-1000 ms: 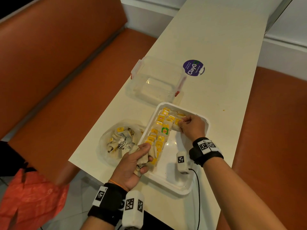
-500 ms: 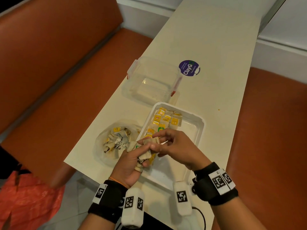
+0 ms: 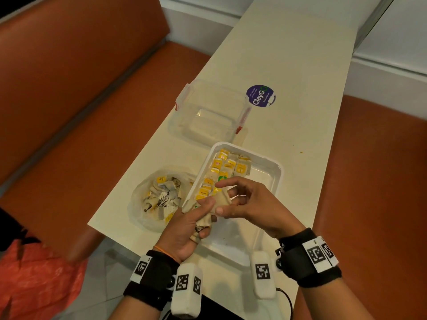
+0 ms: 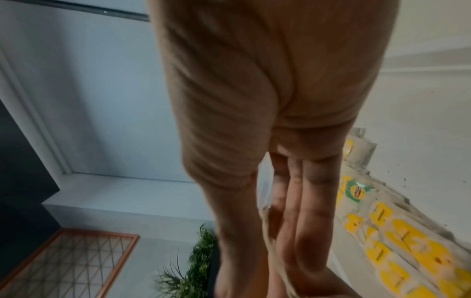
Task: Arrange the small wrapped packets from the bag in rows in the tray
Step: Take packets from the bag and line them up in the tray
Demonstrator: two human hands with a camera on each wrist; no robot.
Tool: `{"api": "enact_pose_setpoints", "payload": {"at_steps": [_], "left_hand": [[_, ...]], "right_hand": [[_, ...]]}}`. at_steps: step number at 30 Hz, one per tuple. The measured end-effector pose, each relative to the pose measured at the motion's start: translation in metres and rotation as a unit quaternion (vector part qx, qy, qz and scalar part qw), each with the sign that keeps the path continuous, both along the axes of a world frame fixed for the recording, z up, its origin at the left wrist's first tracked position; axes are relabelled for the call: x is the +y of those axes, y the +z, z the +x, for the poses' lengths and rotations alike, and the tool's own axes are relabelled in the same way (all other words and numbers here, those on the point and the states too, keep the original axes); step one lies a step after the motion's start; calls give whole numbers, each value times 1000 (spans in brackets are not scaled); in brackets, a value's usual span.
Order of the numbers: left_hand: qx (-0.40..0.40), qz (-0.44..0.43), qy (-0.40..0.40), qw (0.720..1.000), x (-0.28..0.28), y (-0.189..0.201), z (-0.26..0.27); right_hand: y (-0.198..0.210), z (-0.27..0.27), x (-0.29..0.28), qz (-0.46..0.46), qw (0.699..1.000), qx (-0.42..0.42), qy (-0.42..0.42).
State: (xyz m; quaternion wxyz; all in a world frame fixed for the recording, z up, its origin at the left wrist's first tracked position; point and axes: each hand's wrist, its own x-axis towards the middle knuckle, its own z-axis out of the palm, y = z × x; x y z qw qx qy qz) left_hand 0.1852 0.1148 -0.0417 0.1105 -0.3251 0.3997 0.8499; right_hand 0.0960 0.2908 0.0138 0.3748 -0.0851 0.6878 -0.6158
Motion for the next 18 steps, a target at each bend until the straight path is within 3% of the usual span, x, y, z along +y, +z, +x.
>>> {"api": "enact_pose_setpoints", "payload": {"at_steps": [4,10,15,18], "left_hand": [[-13,33,-15,999,2,-2,-2],[-35,51,-57,996,7,-4,-4],[-75,-6,-52,996,7,-12,-7],[-88,-42,-34,995,3,-18,-7]], "right_hand": [[3,-1,12,-17,996,65,60],[-16,-6,11,77,979,190,21],[-46,-24,14,130,974,184,2],[-66,-44,14,209,961,179,-11]]}}
